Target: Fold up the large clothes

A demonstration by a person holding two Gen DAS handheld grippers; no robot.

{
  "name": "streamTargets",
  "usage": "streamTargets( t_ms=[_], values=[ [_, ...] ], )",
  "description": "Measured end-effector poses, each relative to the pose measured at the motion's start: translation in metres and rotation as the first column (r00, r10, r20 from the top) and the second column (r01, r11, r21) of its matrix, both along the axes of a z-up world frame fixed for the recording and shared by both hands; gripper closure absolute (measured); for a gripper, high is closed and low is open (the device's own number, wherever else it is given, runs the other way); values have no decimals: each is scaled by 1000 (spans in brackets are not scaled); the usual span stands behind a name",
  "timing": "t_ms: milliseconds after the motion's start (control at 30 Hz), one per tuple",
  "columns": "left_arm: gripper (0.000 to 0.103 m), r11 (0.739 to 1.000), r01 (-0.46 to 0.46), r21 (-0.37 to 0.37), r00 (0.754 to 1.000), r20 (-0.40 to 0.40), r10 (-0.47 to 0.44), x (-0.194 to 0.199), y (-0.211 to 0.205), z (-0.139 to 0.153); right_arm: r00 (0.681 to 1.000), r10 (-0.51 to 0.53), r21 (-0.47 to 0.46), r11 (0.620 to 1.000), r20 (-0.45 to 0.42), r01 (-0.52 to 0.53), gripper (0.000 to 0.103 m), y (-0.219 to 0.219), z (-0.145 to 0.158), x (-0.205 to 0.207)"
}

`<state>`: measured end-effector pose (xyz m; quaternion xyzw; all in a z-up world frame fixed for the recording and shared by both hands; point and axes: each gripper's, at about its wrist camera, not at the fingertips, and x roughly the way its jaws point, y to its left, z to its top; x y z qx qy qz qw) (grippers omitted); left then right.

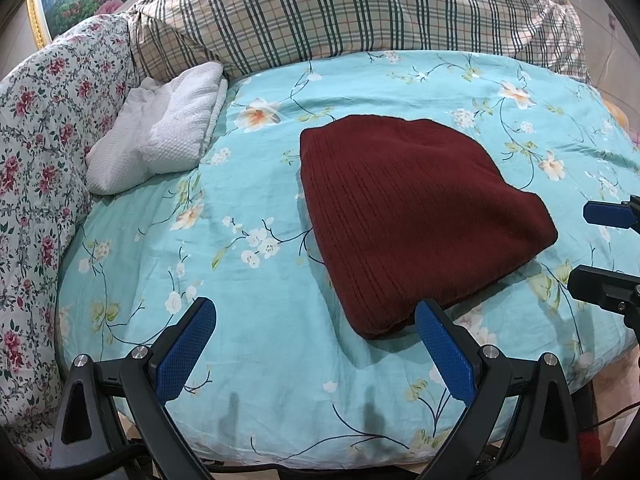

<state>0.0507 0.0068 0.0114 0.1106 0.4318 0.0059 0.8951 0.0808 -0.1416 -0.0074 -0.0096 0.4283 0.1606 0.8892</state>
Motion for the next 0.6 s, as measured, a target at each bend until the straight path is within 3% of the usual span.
streamTargets(
  t_ms=[600],
  values=[
    [3,996,-51,-75,999,-25,49,33,10,-8,999,-11,29,999,-39,13,0,-14,-15,41]
  ],
)
